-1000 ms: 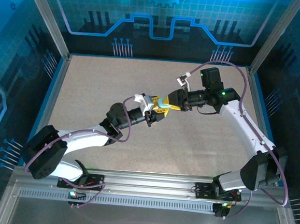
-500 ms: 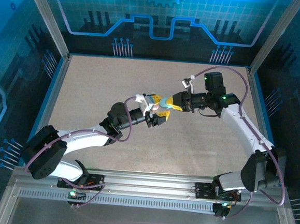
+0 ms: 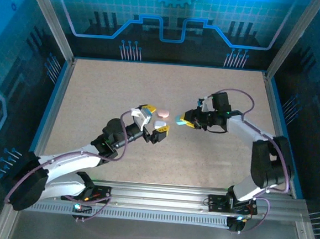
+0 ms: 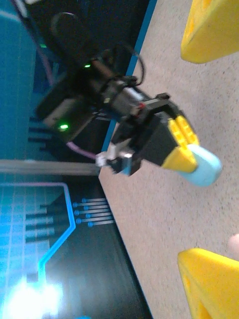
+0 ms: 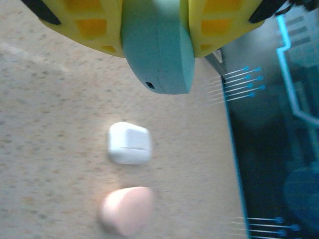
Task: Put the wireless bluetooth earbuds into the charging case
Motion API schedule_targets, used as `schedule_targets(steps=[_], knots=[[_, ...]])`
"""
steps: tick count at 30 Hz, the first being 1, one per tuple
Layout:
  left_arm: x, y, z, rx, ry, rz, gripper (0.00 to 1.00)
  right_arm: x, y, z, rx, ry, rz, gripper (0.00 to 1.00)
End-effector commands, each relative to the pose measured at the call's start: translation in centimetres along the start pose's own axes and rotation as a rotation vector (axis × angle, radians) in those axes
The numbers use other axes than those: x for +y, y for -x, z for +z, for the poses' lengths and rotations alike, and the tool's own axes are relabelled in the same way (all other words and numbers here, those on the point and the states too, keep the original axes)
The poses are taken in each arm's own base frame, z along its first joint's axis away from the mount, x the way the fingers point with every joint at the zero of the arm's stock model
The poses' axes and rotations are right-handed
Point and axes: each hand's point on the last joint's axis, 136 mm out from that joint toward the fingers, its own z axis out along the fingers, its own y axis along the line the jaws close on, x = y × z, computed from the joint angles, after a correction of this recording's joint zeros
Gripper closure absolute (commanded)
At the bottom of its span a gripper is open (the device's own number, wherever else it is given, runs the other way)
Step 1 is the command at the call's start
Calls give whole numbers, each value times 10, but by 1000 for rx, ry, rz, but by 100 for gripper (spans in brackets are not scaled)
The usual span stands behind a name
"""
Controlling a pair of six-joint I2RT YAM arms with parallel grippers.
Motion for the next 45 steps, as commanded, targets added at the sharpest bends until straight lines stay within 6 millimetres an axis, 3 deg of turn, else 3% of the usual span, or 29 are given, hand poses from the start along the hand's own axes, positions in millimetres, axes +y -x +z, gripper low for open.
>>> schedule_targets(steps=[1, 6, 11, 15, 18, 24, 29, 32, 35, 39, 41, 42, 45], knots=[[20, -2, -4, 41, 115, 9, 1, -12, 18, 22, -49, -23, -12, 83], [22, -5, -1, 82, 123, -10, 1, -27, 30, 57, -37, -75, -28, 83], [25, -7, -3, 95, 146, -22, 1, -38, 37, 72, -56, -100, -35, 81], [30, -8, -5, 103, 166, -15, 1, -52, 39, 74, -86, -166, -46, 77], [30, -8, -5, 105, 168, -15, 1, -56, 37, 76, -72, -184, -44, 68], [36, -7, -7, 104, 194, -16, 1, -68, 31, 60, -97, -280, -45, 52], [48, -7, -13, 107, 243, -20, 1, -67, 35, 30, -145, -394, -103, 44], [65, -9, -20, 121, 315, -24, 1, -55, 45, -5, -220, -478, -177, 39], [95, -17, -35, 148, 434, -36, 1, -40, 57, -57, -347, -642, -302, 35], [162, -40, -79, 230, 730, -128, 1, -26, 78, -147, -669, -919, -477, 28], [189, -54, -105, 263, 859, -157, 1, -26, 87, -166, -777, -1010, -658, 24], [202, -61, -118, 273, 917, -169, 1, -41, 87, -168, -797, -1060, -712, 14], [222, -77, -135, 317, 985, -150, 1, -84, 91, -173, -808, -1089, -650, 10]])
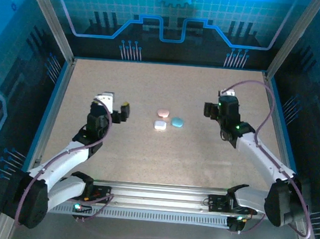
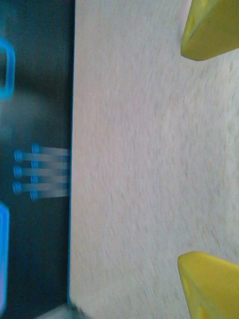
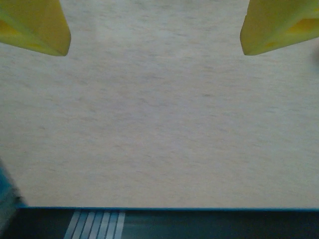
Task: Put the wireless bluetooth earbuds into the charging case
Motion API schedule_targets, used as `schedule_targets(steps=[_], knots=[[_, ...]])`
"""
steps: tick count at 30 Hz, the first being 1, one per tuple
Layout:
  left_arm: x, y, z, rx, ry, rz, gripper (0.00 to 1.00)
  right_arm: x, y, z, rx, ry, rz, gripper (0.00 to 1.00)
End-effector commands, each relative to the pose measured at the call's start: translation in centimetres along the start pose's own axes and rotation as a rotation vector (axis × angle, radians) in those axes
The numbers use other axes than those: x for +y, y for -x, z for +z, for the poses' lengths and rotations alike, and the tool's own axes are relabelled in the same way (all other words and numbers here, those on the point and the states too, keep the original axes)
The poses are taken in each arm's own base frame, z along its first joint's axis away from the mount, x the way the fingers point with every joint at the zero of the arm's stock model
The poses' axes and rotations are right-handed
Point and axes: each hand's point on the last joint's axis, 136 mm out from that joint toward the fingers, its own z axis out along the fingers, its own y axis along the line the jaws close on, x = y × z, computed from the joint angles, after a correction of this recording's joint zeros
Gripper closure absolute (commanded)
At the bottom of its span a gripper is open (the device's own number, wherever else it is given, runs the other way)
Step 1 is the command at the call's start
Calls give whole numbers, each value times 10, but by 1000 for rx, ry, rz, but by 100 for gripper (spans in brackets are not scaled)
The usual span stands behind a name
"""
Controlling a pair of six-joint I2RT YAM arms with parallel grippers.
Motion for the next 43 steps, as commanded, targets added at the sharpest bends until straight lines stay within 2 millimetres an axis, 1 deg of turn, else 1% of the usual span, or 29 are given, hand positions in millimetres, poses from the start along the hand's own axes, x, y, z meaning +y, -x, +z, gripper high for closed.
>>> schedule_targets(steps=[1, 3, 5, 8, 9, 10, 11, 12, 13, 15, 16, 17, 18, 19, 20, 21, 22, 23, 24, 25, 26, 30, 33, 43], knots=[[36, -28, 8, 77, 135, 12, 1, -43, -31, 32, 17, -156, -79, 10], [46, -40, 19, 100, 159, 25, 1, -32, -43, 44, -12, -38, -59, 10], [47, -48, 28, 103, 146, 42, 1, -17, -42, 49, -90, 53, -80, 10], [44, -56, 40, 69, 108, 40, 1, -2, -45, 55, -123, 136, -146, 10], [44, -58, 43, 49, 98, 30, 1, -1, -43, 57, -133, 144, -163, 11], [42, -54, 46, 21, 77, 27, 1, 4, -41, 55, -160, 182, -183, 11], [37, -53, 49, 15, 41, 47, 1, 8, -43, 54, -178, 220, -193, 11], [33, -52, 52, 5, 17, 72, 1, 8, -45, 53, -184, 249, -182, 11], [34, -51, 53, -11, 15, 80, 1, 10, -49, 52, -204, 282, -176, 12], [42, -55, 53, -47, 23, 47, 1, 3, -56, 50, -251, 289, -138, 9], [44, -58, 53, -55, 12, 31, 1, 4, -59, 51, -260, 307, -134, 9], [44, -64, 53, -66, -5, 25, 1, 7, -58, 53, -275, 323, -144, 9], [43, -71, 54, -70, -18, 28, 1, 7, -60, 57, -232, 324, -145, 9], [42, -67, 56, -106, -23, 40, 1, 6, -60, 62, -210, 312, -138, 8], [43, -65, 55, -102, -21, 29, 1, -3, -57, 67, -196, 265, -102, 6], [49, -69, 58, -62, 3, 8, 1, -13, -57, 72, -167, 213, -71, 1], [55, -68, 62, -55, 39, -5, 1, -13, -57, 71, -180, 205, -74, 0], [66, -64, 68, -47, 106, -20, 1, -13, -58, 71, -173, 201, -76, 0], [70, -68, 72, 5, 133, -34, 1, -13, -57, 71, -179, 200, -77, 0], [70, -71, 71, 15, 133, -35, 1, -13, -58, 71, -174, 198, -77, 0], [70, -69, 71, -6, 133, -25, 1, -13, -57, 71, -178, 198, -78, 0], [69, -69, 71, -2, 130, -27, 1, -13, -58, 71, -176, 198, -78, 0], [65, -69, 72, 2, 112, -16, 1, -13, -58, 71, -175, 197, -79, 0], [65, -69, 72, 2, 113, -16, 1, -13, -58, 71, -173, 197, -78, 0]])
